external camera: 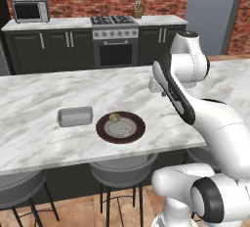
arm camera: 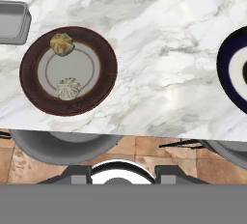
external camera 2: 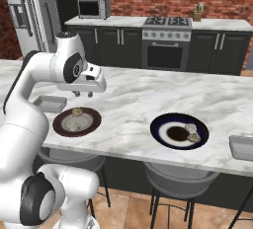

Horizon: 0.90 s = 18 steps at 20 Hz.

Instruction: Place two dumplings into each of the tupperware containers and then place the containers in the fridge.

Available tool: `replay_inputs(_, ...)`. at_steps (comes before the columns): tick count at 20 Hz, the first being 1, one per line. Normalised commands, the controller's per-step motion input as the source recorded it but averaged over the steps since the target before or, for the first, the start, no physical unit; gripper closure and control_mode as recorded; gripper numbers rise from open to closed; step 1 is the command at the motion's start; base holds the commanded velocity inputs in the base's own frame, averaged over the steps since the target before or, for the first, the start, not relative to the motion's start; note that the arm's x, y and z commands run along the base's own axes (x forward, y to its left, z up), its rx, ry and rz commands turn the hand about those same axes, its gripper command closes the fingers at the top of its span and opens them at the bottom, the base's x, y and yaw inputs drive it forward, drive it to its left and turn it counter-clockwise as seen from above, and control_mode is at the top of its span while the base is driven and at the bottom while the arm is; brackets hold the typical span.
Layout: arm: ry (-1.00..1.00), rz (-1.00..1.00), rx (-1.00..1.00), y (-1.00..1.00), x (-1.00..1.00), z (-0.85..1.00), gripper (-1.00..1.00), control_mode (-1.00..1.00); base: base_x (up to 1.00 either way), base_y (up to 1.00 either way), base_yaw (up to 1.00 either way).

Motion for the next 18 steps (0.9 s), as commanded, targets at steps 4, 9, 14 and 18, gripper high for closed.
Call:
replay_inputs(4,0.00,0.00,-0.02,0.21,-0.16,-0.16,-1.00,-1.00,0.00,0.00,0.00)
replay_inputs(9,0.00,0.00,-0.03,0.80,-0.19,-0.66,-1.00,-1.00,0.00,0.00,0.00)
replay_inputs(14,0.10,0.00,0.00,0.58,0.01,-0.30,-1.00,-1.00,0.00,0.00,0.00)
replay_inputs(18,0.09,0.00,0.02,0.08,0.05,-0.44,-1.00,-1.00,0.00,0.00,0.00)
